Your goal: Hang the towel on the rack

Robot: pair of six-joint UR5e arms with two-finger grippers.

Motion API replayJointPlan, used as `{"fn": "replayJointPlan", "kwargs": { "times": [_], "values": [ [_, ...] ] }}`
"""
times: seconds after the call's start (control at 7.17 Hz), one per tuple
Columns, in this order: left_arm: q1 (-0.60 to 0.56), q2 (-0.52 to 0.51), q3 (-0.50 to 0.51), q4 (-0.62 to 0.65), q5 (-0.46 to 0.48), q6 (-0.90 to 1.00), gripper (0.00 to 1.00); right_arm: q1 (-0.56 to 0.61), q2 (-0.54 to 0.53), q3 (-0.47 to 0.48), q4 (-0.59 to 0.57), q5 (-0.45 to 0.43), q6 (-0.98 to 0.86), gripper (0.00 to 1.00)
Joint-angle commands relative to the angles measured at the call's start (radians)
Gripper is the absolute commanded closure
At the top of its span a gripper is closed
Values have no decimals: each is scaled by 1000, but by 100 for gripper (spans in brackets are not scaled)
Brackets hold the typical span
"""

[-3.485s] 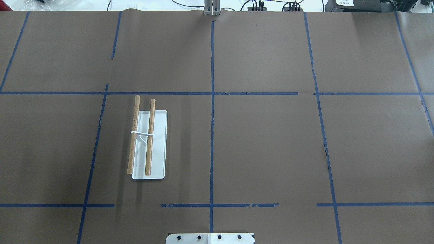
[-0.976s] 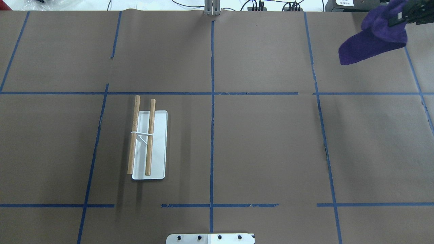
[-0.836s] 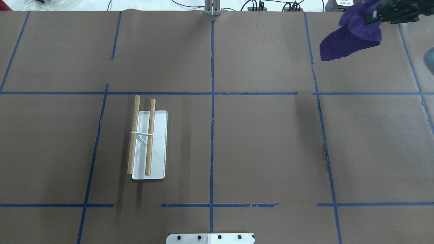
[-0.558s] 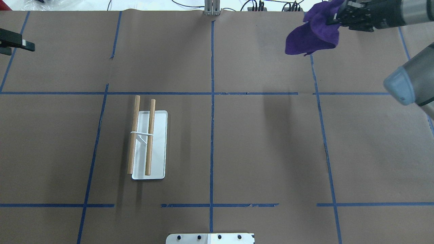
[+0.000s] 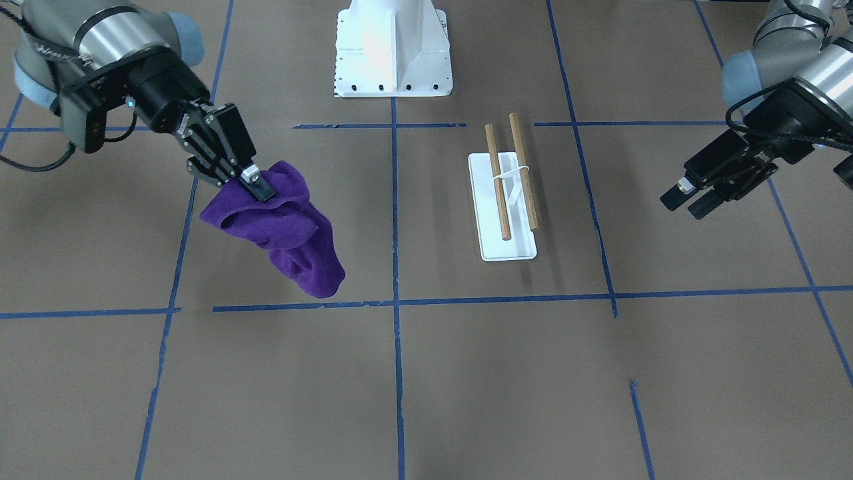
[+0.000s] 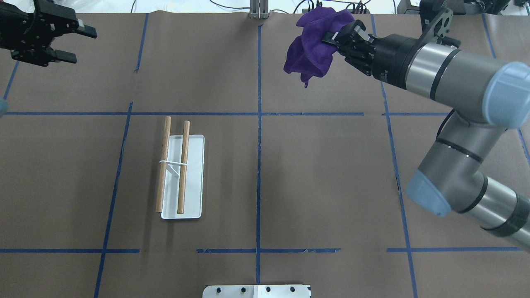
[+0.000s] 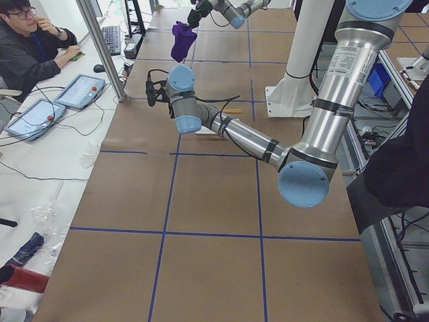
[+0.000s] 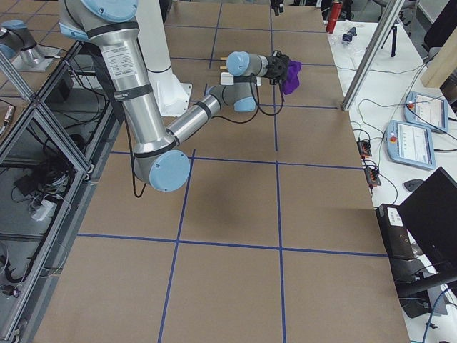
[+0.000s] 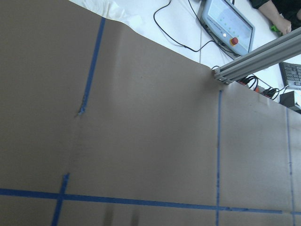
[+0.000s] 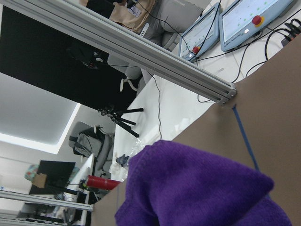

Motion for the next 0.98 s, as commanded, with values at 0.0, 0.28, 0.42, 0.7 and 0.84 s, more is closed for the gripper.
{"fn": "replayJointPlan", "kwargs": {
  "times": [0.0, 0.28, 0.42, 0.7, 0.84],
  "values": [
    [117, -96, 10, -96, 9, -348, 0, -200, 2, 70, 113, -268, 31, 100],
    [142, -144, 10, -98, 69, -493, 0, -248, 27, 73, 139, -329, 26, 100],
    [173, -183, 11, -96, 93, -571, 0, -252, 34, 74, 139, -329, 20, 100],
    [246, -227, 10, -98, 165, -640, 0, -255, 38, 74, 139, -327, 14, 100],
    [260, -246, 10, -96, 165, -642, 0, -262, 38, 74, 139, -326, -9, 100]
  ]
}}
